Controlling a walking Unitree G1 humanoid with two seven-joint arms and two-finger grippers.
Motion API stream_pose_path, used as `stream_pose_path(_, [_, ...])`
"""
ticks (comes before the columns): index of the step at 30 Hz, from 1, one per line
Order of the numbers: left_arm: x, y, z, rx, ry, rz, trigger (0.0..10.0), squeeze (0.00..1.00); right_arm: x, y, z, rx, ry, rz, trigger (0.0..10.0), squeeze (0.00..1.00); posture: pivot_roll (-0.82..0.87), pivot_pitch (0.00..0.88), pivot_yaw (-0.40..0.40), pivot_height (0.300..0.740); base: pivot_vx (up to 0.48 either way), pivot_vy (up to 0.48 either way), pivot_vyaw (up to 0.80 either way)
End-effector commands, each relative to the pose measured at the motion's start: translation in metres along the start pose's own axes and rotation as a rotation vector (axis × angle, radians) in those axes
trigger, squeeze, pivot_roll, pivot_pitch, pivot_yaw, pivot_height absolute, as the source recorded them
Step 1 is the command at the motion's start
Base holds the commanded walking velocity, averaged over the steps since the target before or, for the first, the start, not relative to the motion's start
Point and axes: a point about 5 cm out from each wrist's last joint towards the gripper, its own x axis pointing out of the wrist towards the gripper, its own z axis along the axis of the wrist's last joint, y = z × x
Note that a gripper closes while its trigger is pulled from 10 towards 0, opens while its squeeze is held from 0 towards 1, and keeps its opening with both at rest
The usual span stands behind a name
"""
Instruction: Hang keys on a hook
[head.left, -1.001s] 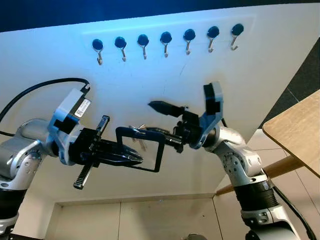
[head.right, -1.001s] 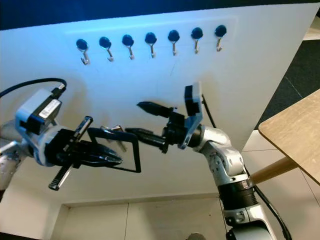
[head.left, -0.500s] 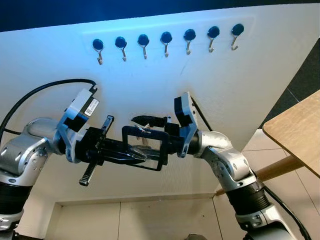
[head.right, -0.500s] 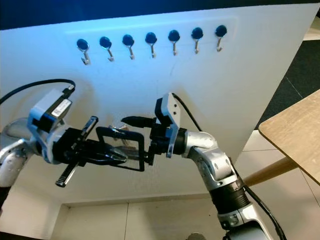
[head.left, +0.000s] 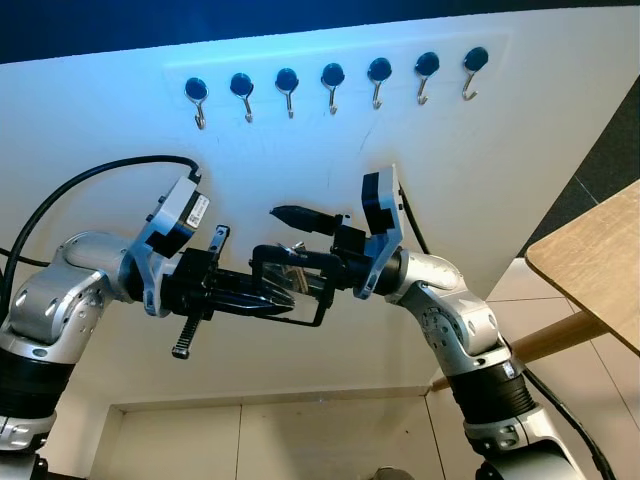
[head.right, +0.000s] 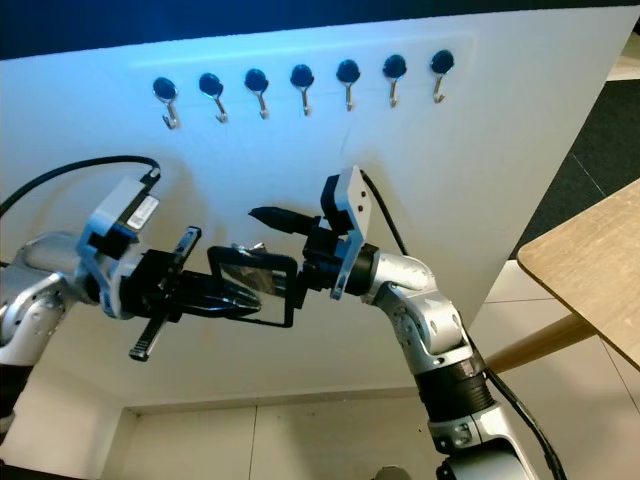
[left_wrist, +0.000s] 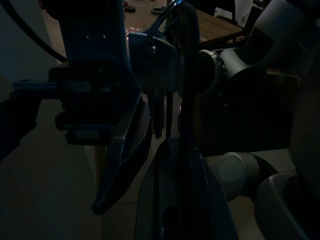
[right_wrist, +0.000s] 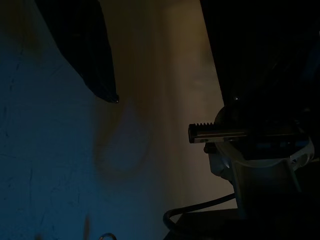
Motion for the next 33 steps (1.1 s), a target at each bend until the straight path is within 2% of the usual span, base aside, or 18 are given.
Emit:
stream_pose_path(1, [0.002,0.002,-0.003,0.004,0.003,0.002,10.0,0.00,-0.001,0.001,0.001,-0.001,-0.010,0.002,10.0,0.00,-0.08,0.101,0.091,0.740,0.000,0.000,0.00])
stream_pose_path(6, [0.002,0.004,-0.003,0.009,0.006,0.010,10.0,0.00,-0.001,0.005,0.002,0.009,-0.027,0.031,10.0,0.00,-0.09,0.101,0.093,0.740,0.000,0.000,0.00])
stream_pose_path(9, [0.003,0.005,-0.004,0.012,0.013,0.013,10.0,0.00,-0.001,0.007,0.009,0.023,-0.083,0.048,10.0,0.00,-0.09,0.101,0.093,0.740,0.000,0.000,0.00])
stream_pose_path(17, [0.003,0.006,-0.008,0.005,0.033,0.013,10.0,0.00,-0.005,0.001,0.022,0.034,-0.177,0.022,10.0,0.00,-0.09,0.100,0.095,0.740,0.000,0.000,0.00])
stream_pose_path(27, [0.002,0.013,-0.013,0.020,0.057,0.073,10.0,0.00,-0.007,0.000,0.024,0.036,-0.193,0.017,10.0,0.00,-0.09,0.099,0.095,0.740,0.000,0.000,0.00])
stream_pose_path(33, [-0.005,0.018,-0.017,0.042,0.103,0.128,10.0,0.00,-0.011,0.007,0.024,0.049,-0.176,0.083,10.0,0.00,-0.09,0.093,0.092,0.740,0.000,0.000,0.00])
